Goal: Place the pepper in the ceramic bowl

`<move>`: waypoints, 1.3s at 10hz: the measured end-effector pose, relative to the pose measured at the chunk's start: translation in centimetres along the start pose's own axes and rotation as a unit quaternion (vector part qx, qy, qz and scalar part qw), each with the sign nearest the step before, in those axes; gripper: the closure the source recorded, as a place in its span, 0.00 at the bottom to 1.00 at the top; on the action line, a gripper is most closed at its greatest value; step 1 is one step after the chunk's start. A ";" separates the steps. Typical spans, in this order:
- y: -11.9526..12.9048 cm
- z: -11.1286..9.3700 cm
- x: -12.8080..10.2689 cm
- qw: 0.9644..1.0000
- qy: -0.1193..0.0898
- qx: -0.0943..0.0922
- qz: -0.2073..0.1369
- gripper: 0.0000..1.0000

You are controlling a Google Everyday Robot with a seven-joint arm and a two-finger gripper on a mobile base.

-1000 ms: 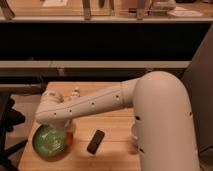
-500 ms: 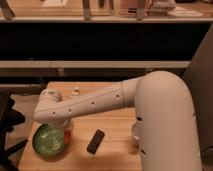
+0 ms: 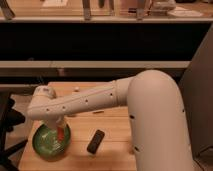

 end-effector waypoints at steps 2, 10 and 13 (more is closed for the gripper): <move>-1.6 0.7 -0.2 1.000 -0.002 -0.001 -0.030 0.70; 0.1 0.0 -0.3 1.000 -0.003 0.000 -0.012 0.20; 0.9 0.0 -0.5 1.000 -0.004 -0.004 -0.006 0.20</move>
